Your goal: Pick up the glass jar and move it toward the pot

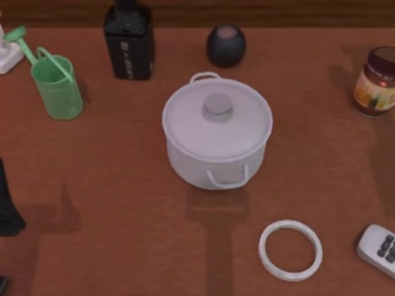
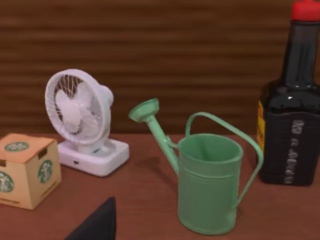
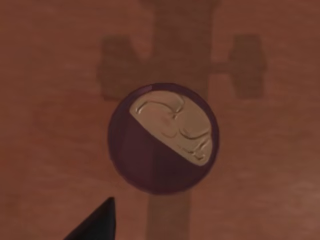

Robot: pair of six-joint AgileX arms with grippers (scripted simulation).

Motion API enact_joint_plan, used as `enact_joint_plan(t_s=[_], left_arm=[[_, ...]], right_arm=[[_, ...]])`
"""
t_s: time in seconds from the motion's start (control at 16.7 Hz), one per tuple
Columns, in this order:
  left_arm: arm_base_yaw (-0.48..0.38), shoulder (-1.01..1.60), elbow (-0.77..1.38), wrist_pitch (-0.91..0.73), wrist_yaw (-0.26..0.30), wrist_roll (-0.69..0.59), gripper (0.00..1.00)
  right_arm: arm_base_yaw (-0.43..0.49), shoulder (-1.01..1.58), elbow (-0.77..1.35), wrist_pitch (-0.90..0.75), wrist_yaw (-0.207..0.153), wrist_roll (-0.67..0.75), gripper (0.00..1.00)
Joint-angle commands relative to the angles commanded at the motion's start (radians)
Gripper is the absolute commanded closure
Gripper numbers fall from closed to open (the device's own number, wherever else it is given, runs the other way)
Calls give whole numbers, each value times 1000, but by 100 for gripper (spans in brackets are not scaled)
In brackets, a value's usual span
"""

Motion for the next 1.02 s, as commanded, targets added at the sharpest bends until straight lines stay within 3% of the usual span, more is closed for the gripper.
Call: enact_joint_plan(t_s=[0.42,1.02], left_arm=[[0,0,0,0,0,0,0],[0,0,0,0,0,0,0]], right_arm=[[33,457,354,-199,-24,-48,0],[38,515,363,-188,-28,-55,0]])
